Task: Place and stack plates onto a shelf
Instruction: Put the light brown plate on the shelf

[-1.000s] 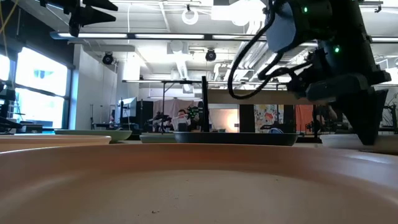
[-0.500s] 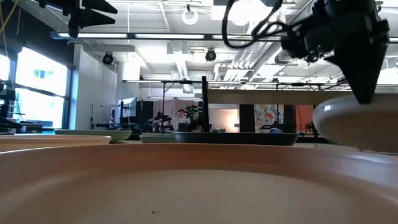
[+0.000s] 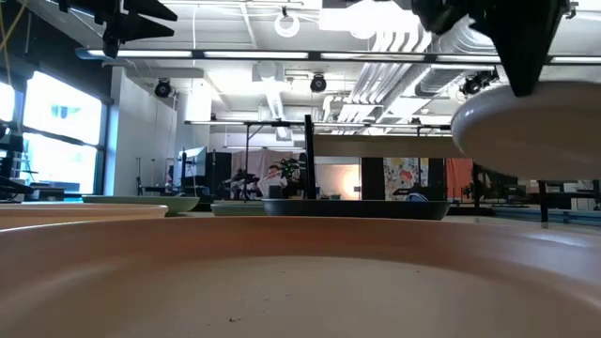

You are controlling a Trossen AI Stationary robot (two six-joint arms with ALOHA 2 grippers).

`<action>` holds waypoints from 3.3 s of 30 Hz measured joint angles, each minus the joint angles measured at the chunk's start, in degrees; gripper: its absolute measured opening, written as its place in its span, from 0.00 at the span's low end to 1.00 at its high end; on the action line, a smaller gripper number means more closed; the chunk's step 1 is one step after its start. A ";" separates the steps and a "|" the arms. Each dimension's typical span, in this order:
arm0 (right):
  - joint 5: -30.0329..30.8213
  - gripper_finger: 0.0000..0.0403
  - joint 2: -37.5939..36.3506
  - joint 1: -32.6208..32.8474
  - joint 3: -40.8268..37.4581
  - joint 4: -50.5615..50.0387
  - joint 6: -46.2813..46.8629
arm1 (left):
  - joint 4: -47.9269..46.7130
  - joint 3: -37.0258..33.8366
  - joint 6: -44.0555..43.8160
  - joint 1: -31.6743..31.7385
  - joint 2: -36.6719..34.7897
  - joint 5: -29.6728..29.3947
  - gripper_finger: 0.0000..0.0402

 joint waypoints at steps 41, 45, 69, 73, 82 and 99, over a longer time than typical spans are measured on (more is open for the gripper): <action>22.18 0.00 -4.56 -19.69 21.52 -0.93 -45.99 | -2.80 -0.02 -0.06 0.01 0.00 -0.26 0.33; 22.33 0.00 -4.57 -23.58 21.48 -0.93 -52.61 | -2.73 -0.02 -0.08 0.00 0.00 -0.29 0.33; 27.24 0.00 -24.05 -32.43 -1.72 -0.43 -63.62 | -2.36 -0.02 -0.20 0.00 0.00 -4.90 0.33; 26.65 0.00 -26.48 -33.59 -6.92 -0.16 -65.15 | -2.38 -0.02 -0.19 0.00 0.00 -4.94 0.33; 24.47 0.00 -27.42 -36.64 -14.79 3.34 -70.71 | -2.42 -0.02 -0.52 0.00 0.00 -4.83 0.33; 18.79 0.00 -27.36 -42.54 -17.30 9.69 -75.77 | -2.47 -0.02 -1.16 0.00 0.00 -4.70 0.33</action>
